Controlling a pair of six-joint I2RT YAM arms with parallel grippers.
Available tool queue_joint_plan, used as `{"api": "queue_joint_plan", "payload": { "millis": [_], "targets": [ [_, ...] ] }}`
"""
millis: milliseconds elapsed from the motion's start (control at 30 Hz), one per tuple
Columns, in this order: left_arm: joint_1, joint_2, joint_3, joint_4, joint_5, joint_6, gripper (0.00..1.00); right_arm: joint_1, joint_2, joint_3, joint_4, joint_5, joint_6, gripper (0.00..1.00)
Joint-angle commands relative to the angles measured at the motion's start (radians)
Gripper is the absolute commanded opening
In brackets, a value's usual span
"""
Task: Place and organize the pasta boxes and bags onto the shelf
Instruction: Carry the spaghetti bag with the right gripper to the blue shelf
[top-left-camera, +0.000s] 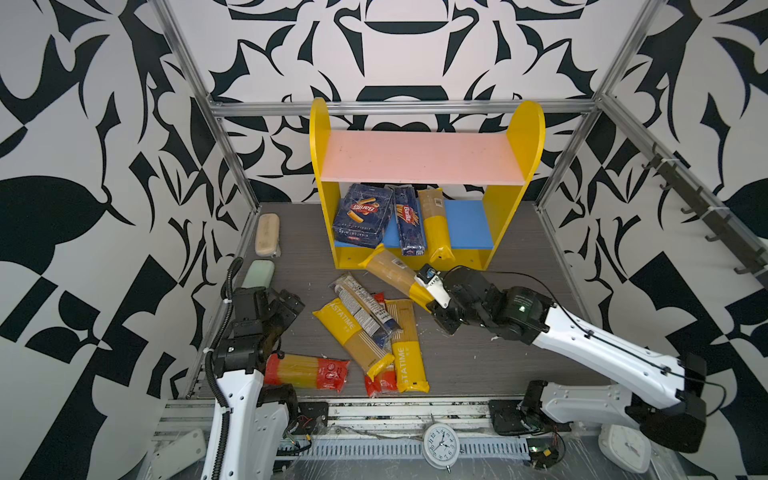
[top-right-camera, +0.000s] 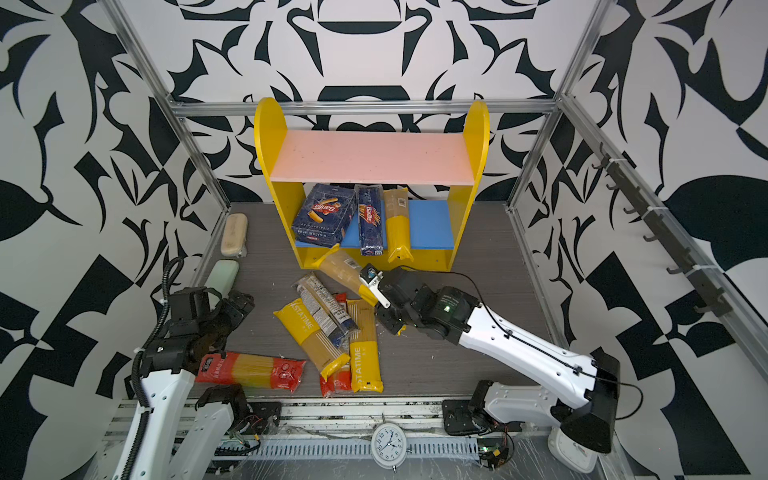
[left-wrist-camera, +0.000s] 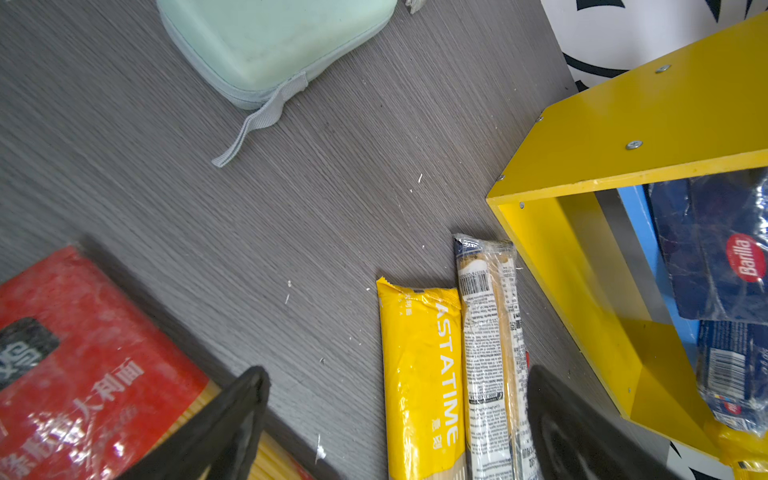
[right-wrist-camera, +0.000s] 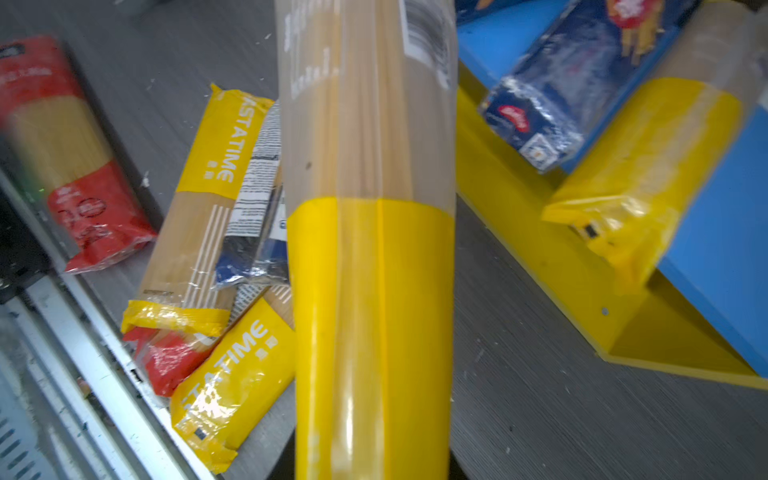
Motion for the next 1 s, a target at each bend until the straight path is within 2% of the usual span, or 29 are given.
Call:
{"api": "queue_joint_plan", "payload": {
  "millis": [0,100,267,433,667,967],
  "targets": [
    [0.004,-0.01,0.028,-0.041,0.008,-0.005,0.99,-0.038,-0.088,0.023,0.094,0.142,0.056,0.0],
    [0.004,-0.01,0.036,-0.048,0.012,-0.004,0.99,-0.087,-0.123,0.015,0.088,0.209,0.08,0.0],
    [0.005,-0.023,0.047,-0.057,0.013,-0.005,0.99,-0.176,-0.149,0.015,0.092,0.211,0.095,0.0],
    [0.005,-0.026,0.052,-0.057,0.017,-0.004,0.99,-0.224,-0.118,0.03,0.103,0.287,0.111,0.0],
    [0.004,-0.009,0.023,-0.001,0.062,-0.013,0.99,-0.285,-0.065,0.031,0.171,0.329,0.168,0.0],
    [0.004,0.011,0.02,0.045,0.084,-0.009,1.0,-0.377,0.036,0.078,0.236,0.295,0.173,0.0]
  ]
}}
